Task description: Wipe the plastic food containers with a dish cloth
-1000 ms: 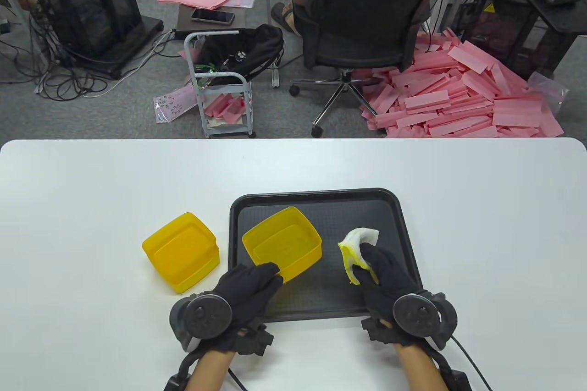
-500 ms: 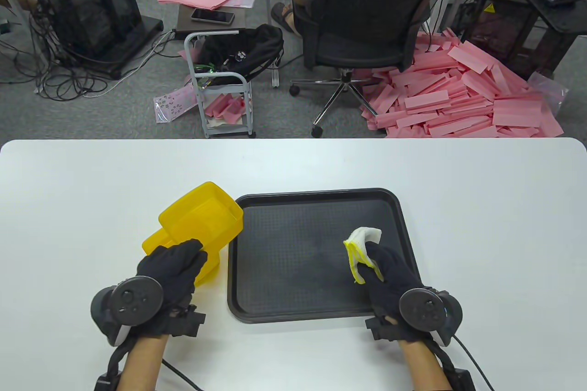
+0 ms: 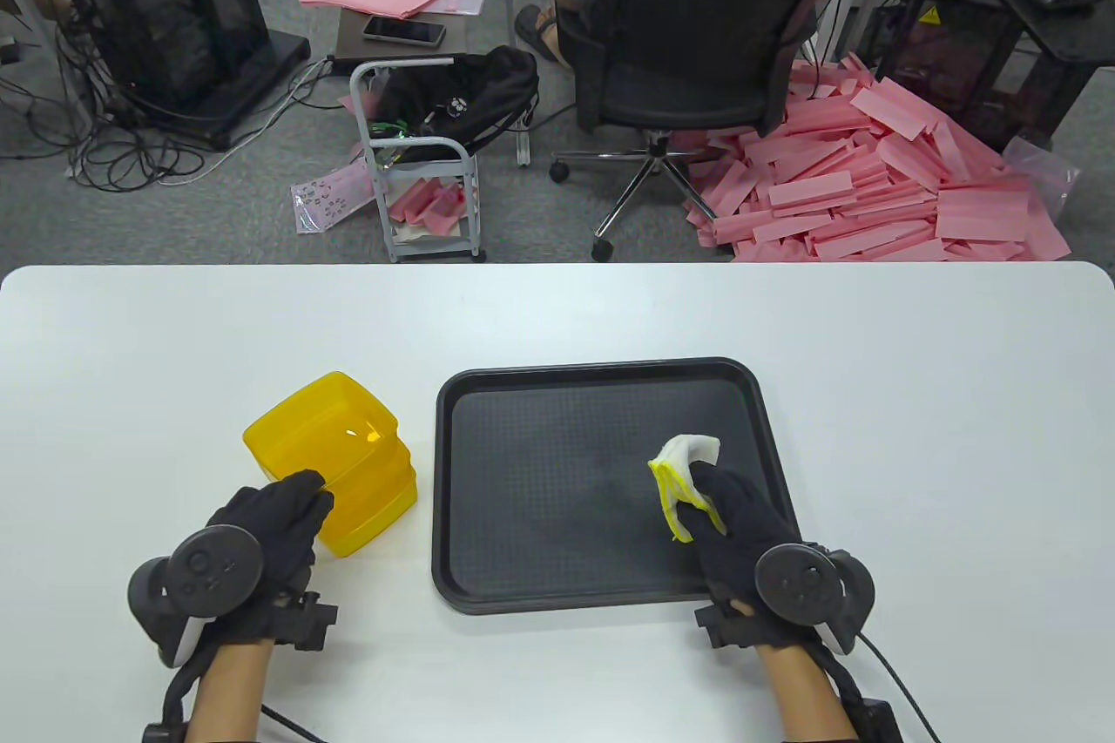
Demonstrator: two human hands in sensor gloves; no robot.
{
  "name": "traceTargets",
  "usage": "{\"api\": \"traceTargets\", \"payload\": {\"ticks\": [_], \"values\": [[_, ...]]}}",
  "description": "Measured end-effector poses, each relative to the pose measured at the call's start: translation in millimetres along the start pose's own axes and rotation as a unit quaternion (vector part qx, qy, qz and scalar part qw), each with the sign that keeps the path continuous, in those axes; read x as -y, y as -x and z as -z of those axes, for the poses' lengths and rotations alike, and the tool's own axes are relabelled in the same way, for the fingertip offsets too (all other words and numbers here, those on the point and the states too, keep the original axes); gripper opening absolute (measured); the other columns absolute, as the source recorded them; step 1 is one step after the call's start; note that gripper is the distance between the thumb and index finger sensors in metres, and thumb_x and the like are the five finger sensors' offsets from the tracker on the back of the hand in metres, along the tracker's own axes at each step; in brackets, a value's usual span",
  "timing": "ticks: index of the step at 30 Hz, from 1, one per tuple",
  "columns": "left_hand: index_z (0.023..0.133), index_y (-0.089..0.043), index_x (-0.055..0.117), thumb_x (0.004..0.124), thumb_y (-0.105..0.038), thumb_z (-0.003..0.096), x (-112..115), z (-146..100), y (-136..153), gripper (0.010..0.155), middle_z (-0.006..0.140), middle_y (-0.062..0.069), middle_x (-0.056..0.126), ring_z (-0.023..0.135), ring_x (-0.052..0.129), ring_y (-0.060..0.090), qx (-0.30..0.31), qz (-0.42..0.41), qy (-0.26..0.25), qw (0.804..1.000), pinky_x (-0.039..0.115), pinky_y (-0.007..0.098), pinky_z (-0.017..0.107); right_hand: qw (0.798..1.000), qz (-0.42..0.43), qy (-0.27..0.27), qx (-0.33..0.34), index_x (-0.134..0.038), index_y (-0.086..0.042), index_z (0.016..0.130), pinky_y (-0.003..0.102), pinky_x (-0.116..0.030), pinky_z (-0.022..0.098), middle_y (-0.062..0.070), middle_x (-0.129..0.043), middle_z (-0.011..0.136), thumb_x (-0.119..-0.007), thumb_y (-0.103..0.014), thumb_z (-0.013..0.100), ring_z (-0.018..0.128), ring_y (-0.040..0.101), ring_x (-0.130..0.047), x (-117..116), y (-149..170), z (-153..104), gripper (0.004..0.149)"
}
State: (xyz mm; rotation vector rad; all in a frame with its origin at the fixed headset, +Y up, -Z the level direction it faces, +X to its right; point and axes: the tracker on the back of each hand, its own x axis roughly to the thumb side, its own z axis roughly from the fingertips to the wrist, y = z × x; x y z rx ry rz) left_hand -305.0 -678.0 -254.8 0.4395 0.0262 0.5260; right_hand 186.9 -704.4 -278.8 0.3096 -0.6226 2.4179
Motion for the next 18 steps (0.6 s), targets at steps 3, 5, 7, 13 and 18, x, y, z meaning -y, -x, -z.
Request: {"api": "traceTargets", "payload": {"ticks": [3,5,7,13,18], "values": [[0.079,-0.026,0.097,0.091,-0.040,0.0427,5,-1,3,0.040,0.052,0.007,0.102,0.047,0.097,0.033,-0.003,-0.003,0.006,1.000,0.081,0.050,0.038,1.000,-0.002,-0.003,0.000,-0.073,-0.026,0.095,0.026,-0.090,0.016,0.004,-0.083,0.090,-0.085,-0.044,0.051,0.044,0.028,-0.095,0,0,0,0.049],[0.079,-0.026,0.097,0.091,-0.040,0.0426,7,-2,5,0.040,0.052,0.007,0.102,0.047,0.098,0.033,-0.004,-0.002,0.007,1.000,0.081,0.050,0.038,1.000,-0.001,-0.004,0.000,-0.073,-0.026,0.095,0.026,-0.090,0.016,0.004,-0.083,0.091,-0.085,-0.044,0.051,0.044,0.028,-0.095,0,0,0,0.050],[0.079,-0.026,0.096,0.090,-0.041,0.0428,10,-3,8,0.040,0.052,0.006,0.102,0.047,0.098,0.033,-0.007,-0.003,0.007,1.000,0.081,0.050,0.038,1.000,-0.001,-0.005,0.000,-0.073,-0.027,0.095,0.026,-0.090,0.016,0.004,-0.083,0.090,-0.085,-0.044,0.051,0.044,0.028,-0.095,-1,0,0,0.049],[0.080,-0.028,0.096,0.090,-0.041,0.0428,17,-5,11,0.040,0.054,0.006,0.103,0.049,0.099,0.033,-0.010,0.000,0.009,1.000,0.081,0.050,0.038,1.000,-0.001,-0.011,0.001,-0.073,-0.026,0.095,0.027,-0.090,0.016,0.004,-0.083,0.091,-0.085,-0.044,0.051,0.044,0.028,-0.095,-1,0,0,0.049],[0.084,-0.030,0.094,0.090,-0.042,0.0434,21,-9,16,0.042,0.058,0.005,0.104,0.047,0.098,0.033,-0.022,-0.003,0.025,0.999,0.081,0.050,0.037,1.000,0.001,-0.013,0.000,-0.073,-0.026,0.095,0.027,-0.090,0.016,0.004,-0.083,0.090,-0.085,-0.044,0.051,0.044,0.028,-0.095,-2,1,1,0.049]]}}
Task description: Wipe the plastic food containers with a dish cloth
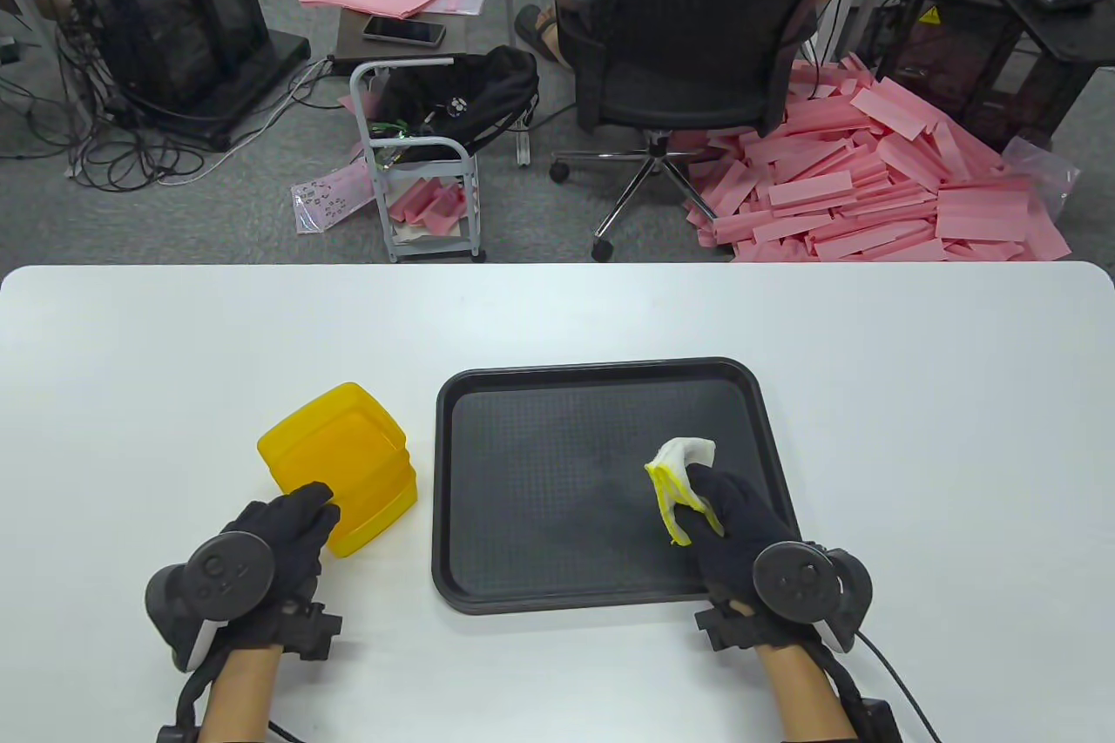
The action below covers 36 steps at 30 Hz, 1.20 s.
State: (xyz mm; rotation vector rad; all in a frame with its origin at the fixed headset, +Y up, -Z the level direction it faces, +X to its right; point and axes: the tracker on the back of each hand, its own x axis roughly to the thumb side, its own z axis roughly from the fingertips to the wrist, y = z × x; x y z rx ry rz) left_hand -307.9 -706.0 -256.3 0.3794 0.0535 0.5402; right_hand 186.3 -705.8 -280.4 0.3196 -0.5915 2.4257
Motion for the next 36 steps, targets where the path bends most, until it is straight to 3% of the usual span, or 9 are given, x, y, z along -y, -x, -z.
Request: {"api": "traceTargets", "payload": {"ticks": [3,8,12,15,24,31,36], "values": [[0.094,-0.031,0.087,0.092,-0.046,0.0412,-5,-4,2,0.055,0.054,0.005,0.101,0.038,0.096,0.030,0.004,-0.003,-0.015,1.000,0.080,0.048,0.033,1.000,0.001,-0.003,0.000,-0.073,-0.026,0.095,0.027,-0.090,0.016,0.004,-0.083,0.090,-0.085,-0.044,0.051,0.044,0.028,-0.095,-1,0,0,0.049],[0.093,-0.028,0.088,0.087,-0.053,0.0441,-29,-10,-21,0.055,0.059,0.007,0.099,0.042,0.095,0.032,0.038,-0.073,-0.076,0.994,0.080,0.048,0.034,1.000,-0.001,-0.004,0.000,-0.073,-0.026,0.095,0.027,-0.090,0.017,0.004,-0.083,0.091,-0.085,-0.044,0.051,0.046,0.028,-0.095,-2,0,0,0.049],[0.094,-0.028,0.088,0.083,-0.056,0.0459,-30,-6,-57,0.055,0.072,0.009,0.098,0.059,0.093,0.037,0.072,-0.128,-0.058,0.987,0.079,0.052,0.042,1.000,-0.001,-0.008,0.000,-0.073,-0.027,0.095,0.027,-0.090,0.017,0.004,-0.083,0.091,-0.085,-0.044,0.051,0.046,0.029,-0.095,-2,0,-1,0.049],[0.095,-0.029,0.087,0.081,-0.057,0.0468,-18,0,-85,0.056,0.084,0.012,0.093,0.074,0.087,0.041,0.092,-0.139,-0.032,0.985,0.075,0.056,0.049,1.000,0.000,-0.011,-0.001,-0.073,-0.026,0.095,0.027,-0.090,0.018,0.004,-0.082,0.091,-0.085,-0.044,0.051,0.046,0.028,-0.095,-2,1,-1,0.049],[0.096,-0.030,0.085,0.081,-0.058,0.0467,37,16,-131,0.057,0.093,0.011,0.089,0.088,0.081,0.043,0.128,-0.139,0.017,0.982,0.069,0.061,0.060,1.000,-0.005,-0.019,-0.002,-0.073,-0.026,0.095,0.027,-0.090,0.018,0.004,-0.082,0.091,-0.085,-0.044,0.051,0.046,0.029,-0.094,-3,2,-2,0.049],[0.107,-0.033,0.073,0.073,-0.069,0.0457,72,14,-140,0.071,0.114,0.012,0.067,0.109,0.052,0.044,0.174,-0.121,0.040,0.976,0.044,0.067,0.075,1.000,-0.007,-0.029,-0.005,-0.073,-0.026,0.095,0.027,-0.090,0.018,0.004,-0.083,0.091,-0.085,-0.044,0.051,0.047,0.029,-0.094,-5,4,-2,0.049],[0.109,-0.034,0.070,0.068,-0.073,0.0456,84,11,-139,0.074,0.118,0.011,0.061,0.112,0.045,0.044,0.186,-0.090,0.066,0.976,0.036,0.069,0.076,0.999,-0.009,-0.039,-0.007,-0.073,-0.026,0.095,0.027,-0.090,0.018,0.004,-0.083,0.091,-0.085,-0.044,0.051,0.047,0.029,-0.094,-8,4,-3,0.049]]}}
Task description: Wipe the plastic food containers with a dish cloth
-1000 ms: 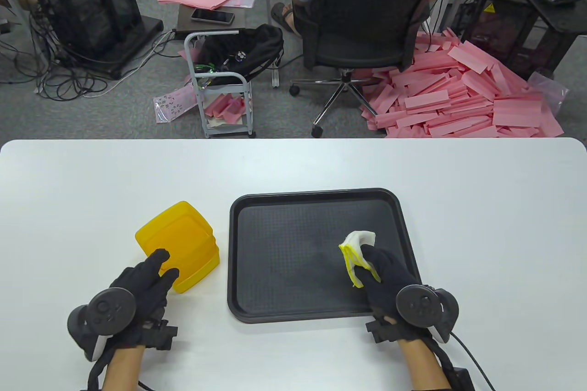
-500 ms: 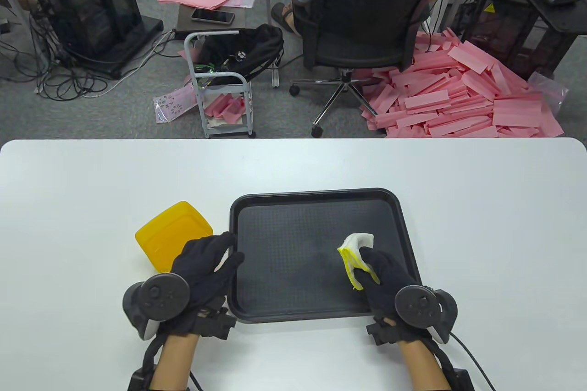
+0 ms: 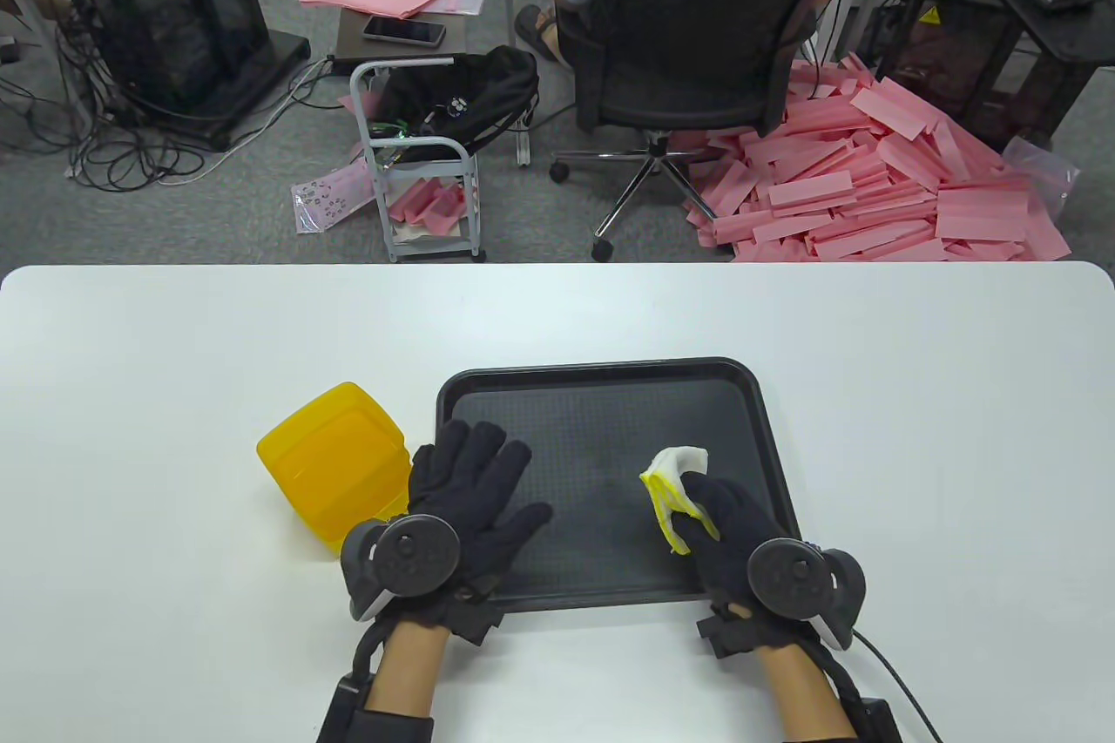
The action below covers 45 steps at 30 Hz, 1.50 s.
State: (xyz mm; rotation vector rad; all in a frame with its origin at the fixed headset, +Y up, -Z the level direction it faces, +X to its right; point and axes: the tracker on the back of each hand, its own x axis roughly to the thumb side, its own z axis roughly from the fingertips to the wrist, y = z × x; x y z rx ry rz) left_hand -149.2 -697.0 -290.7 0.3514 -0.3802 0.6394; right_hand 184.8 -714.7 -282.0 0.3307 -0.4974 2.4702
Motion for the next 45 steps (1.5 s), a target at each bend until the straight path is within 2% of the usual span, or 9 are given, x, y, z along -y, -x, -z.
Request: {"api": "traceTargets", "payload": {"ticks": [11,18,21,26,28,32,37,39,45], "values": [[0.107,-0.032,0.075,0.068,-0.072,0.0461,-2,-6,2,0.073,0.114,0.013,0.066,0.109,0.049,0.046,-0.002,-0.013,-0.002,1.000,0.038,0.069,0.076,1.000,-0.022,-0.019,-0.002,-0.073,-0.026,0.095,0.028,-0.089,0.019,0.005,-0.082,0.092,-0.085,-0.044,0.051,0.048,0.029,-0.094,-2,1,1,0.049],[0.105,-0.030,0.078,0.068,-0.071,0.0459,-4,-10,5,0.073,0.114,0.014,0.068,0.108,0.051,0.047,-0.010,-0.026,-0.004,1.000,0.039,0.069,0.075,0.990,-0.133,-0.029,-0.038,-0.073,-0.026,0.096,0.029,-0.089,0.020,0.004,-0.082,0.092,-0.085,-0.044,0.051,0.049,0.030,-0.094,35,42,21,0.050],[0.105,-0.030,0.078,0.068,-0.071,0.0462,-4,-9,5,0.072,0.114,0.014,0.067,0.109,0.050,0.047,-0.011,-0.030,-0.002,0.999,0.038,0.069,0.076,0.978,-0.186,-0.039,-0.081,-0.072,-0.026,0.097,0.029,-0.089,0.021,0.005,-0.081,0.093,-0.085,-0.043,0.051,0.050,0.030,-0.093,55,72,28,0.050],[0.105,-0.030,0.078,0.068,-0.071,0.0463,0,-8,1,0.072,0.113,0.014,0.068,0.108,0.051,0.047,-0.006,-0.023,0.002,1.000,0.038,0.069,0.076,0.940,-0.266,-0.088,-0.193,-0.072,-0.026,0.098,0.030,-0.090,0.022,0.006,-0.080,0.094,-0.084,-0.042,0.051,0.052,0.031,-0.093,78,132,34,0.051],[0.105,-0.030,0.078,0.068,-0.071,0.0461,-1,-8,0,0.072,0.113,0.013,0.068,0.108,0.051,0.047,-0.004,-0.025,0.003,1.000,0.038,0.069,0.076,0.926,-0.276,-0.107,-0.234,-0.071,-0.025,0.098,0.031,-0.090,0.024,0.008,-0.079,0.096,-0.084,-0.042,0.052,0.053,0.032,-0.092,82,151,31,0.051],[0.105,-0.030,0.078,0.068,-0.071,0.0465,-1,-7,0,0.072,0.114,0.014,0.068,0.108,0.050,0.047,-0.003,-0.028,0.000,1.000,0.038,0.069,0.076,0.906,-0.307,-0.153,-0.248,-0.071,-0.025,0.099,0.033,-0.090,0.028,0.010,-0.077,0.098,-0.083,-0.042,0.052,0.058,0.034,-0.091,77,167,23,0.052],[0.104,-0.030,0.079,0.068,-0.071,0.0461,2,-7,0,0.072,0.113,0.013,0.068,0.108,0.051,0.047,-0.003,-0.024,0.005,1.000,0.038,0.069,0.076,0.887,-0.318,-0.226,-0.245,-0.067,-0.023,0.103,0.048,-0.082,0.050,0.015,-0.069,0.104,-0.078,-0.048,0.054,0.075,0.040,-0.080,62,170,13,0.056],[0.104,-0.030,0.079,0.068,-0.071,0.0465,2,-7,-1,0.072,0.113,0.014,0.069,0.108,0.051,0.047,-0.001,-0.021,0.007,1.000,0.038,0.069,0.075,0.885,-0.289,-0.259,-0.256,-0.063,-0.018,0.107,0.062,-0.068,0.063,0.020,-0.061,0.109,-0.073,-0.057,0.054,0.084,0.046,-0.071,61,167,13,0.067],[0.104,-0.030,0.079,0.068,-0.071,0.0465,0,-9,-4,0.072,0.113,0.014,0.068,0.108,0.051,0.047,0.004,-0.024,0.001,1.000,0.038,0.069,0.075,0.876,-0.217,-0.301,-0.308,-0.049,-0.013,0.115,0.072,-0.053,0.068,0.026,-0.043,0.117,-0.063,-0.065,0.055,0.097,0.054,-0.051,67,166,13,0.080]]}}
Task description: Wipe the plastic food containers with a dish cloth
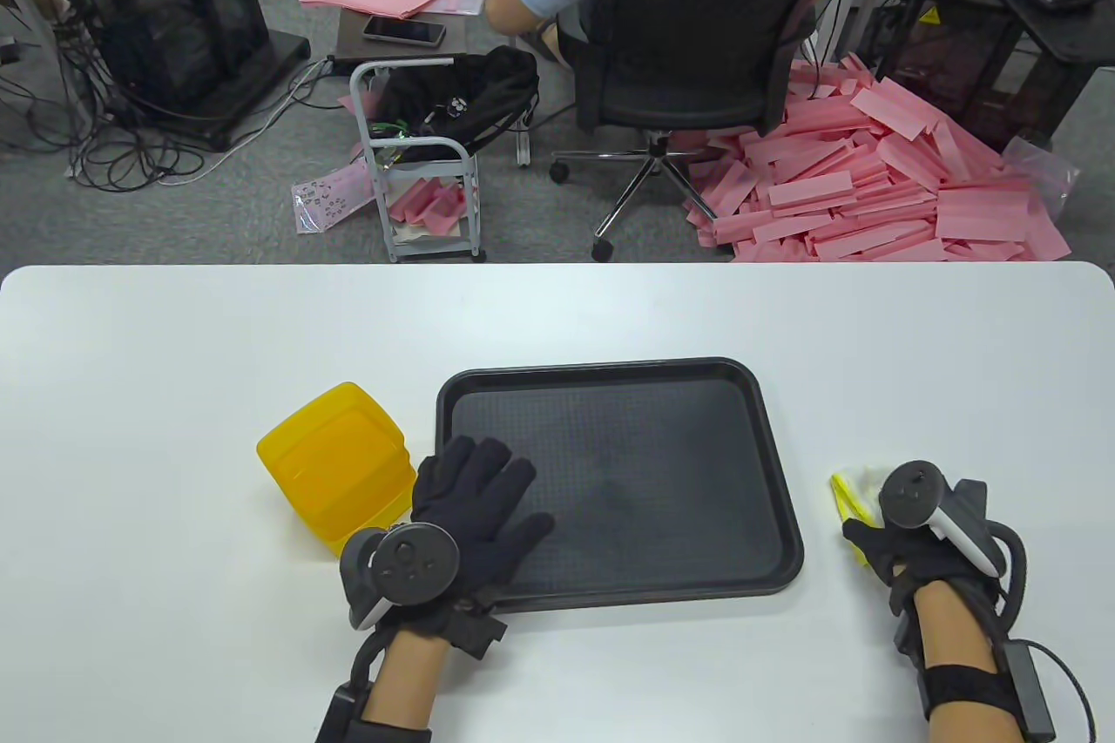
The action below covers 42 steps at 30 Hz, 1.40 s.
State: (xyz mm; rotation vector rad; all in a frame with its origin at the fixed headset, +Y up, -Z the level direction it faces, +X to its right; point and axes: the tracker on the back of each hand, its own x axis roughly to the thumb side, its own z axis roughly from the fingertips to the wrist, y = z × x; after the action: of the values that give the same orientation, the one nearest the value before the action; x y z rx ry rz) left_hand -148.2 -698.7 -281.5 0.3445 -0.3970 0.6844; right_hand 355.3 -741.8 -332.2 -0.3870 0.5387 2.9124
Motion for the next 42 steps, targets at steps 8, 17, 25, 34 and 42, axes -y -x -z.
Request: {"api": "traceTargets", "payload": {"ticks": [8,17,25,34,42], "values": [[0.104,-0.030,0.079,0.068,-0.071,0.0465,-1,-1,-1,0.072,0.113,0.014,0.068,0.108,0.051,0.047,0.001,-0.005,-0.003,1.000,0.038,0.069,0.076,0.997,0.067,0.026,0.001,-0.048,-0.015,0.115,0.075,-0.047,0.068,0.028,-0.035,0.119,-0.061,-0.064,0.056,0.100,0.057,-0.043,23,13,-12,0.078],[0.104,-0.030,0.079,0.068,-0.071,0.0468,-2,-2,-1,0.071,0.113,0.014,0.068,0.108,0.051,0.047,-0.002,-0.001,-0.002,1.000,0.038,0.069,0.075,0.981,0.077,0.108,0.141,-0.049,-0.017,0.115,0.075,-0.046,0.068,0.027,-0.034,0.119,-0.061,-0.062,0.057,0.101,0.056,-0.040,59,-40,-50,0.075],[0.104,-0.030,0.079,0.068,-0.071,0.0466,0,-2,-1,0.071,0.113,0.014,0.068,0.108,0.051,0.047,-0.007,0.003,0.004,1.000,0.038,0.069,0.075,0.937,0.062,0.193,0.284,-0.037,-0.021,0.118,0.076,-0.041,0.070,0.025,-0.025,0.122,-0.058,-0.067,0.055,0.104,0.055,-0.029,39,-113,-82,0.081],[0.104,-0.031,0.079,0.069,-0.070,0.0469,1,-2,-1,0.070,0.114,0.014,0.068,0.108,0.051,0.047,-0.013,0.009,0.013,1.000,0.037,0.069,0.076,0.898,0.024,0.252,0.359,-0.034,-0.025,0.119,0.078,-0.035,0.069,0.023,-0.021,0.123,-0.054,-0.075,0.053,0.106,0.054,-0.023,11,-163,-104,0.085],[0.104,-0.031,0.079,0.069,-0.070,0.0471,2,0,-1,0.070,0.114,0.014,0.067,0.109,0.050,0.047,-0.010,0.005,0.012,1.000,0.036,0.069,0.076,0.900,0.030,0.244,0.361,-0.038,-0.025,0.119,0.078,-0.035,0.069,0.023,-0.022,0.123,-0.054,-0.075,0.053,0.106,0.054,-0.023,6,-165,-102,0.085]]}}
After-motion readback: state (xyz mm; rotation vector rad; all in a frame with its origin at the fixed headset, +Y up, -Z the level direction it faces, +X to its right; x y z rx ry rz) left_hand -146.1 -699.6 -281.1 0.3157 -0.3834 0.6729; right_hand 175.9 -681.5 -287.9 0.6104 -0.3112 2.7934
